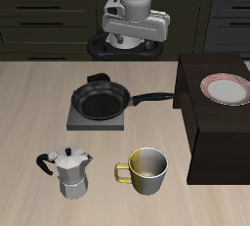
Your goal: Place the frying pan on the top layer of the shelf and place the moka pot on the stove
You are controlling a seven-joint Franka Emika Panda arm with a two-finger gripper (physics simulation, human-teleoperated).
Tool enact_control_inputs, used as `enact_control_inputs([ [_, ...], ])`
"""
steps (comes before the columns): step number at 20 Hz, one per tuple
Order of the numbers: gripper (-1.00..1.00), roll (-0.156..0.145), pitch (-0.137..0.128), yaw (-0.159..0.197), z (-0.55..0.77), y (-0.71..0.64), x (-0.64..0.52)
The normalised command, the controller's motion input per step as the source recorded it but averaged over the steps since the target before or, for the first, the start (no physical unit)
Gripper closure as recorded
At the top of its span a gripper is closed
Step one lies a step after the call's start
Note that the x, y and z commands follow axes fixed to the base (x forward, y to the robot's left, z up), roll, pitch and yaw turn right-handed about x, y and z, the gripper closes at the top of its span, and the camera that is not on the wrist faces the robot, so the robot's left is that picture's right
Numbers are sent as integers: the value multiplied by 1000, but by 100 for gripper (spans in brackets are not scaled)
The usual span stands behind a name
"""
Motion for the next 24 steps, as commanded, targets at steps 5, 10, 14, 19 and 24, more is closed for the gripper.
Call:
enact_control_inputs([
  [5,-100,53,-7,-165,-21,169,-59],
  [10,-100,23,-3,-160,42,76,-29],
  [14,-100,-14,-73,-113,159,-9,-62],
  [19,-100,51,-25,-124,15,68,45],
  [24,-100,49,-29,-97,-28,20,77],
])
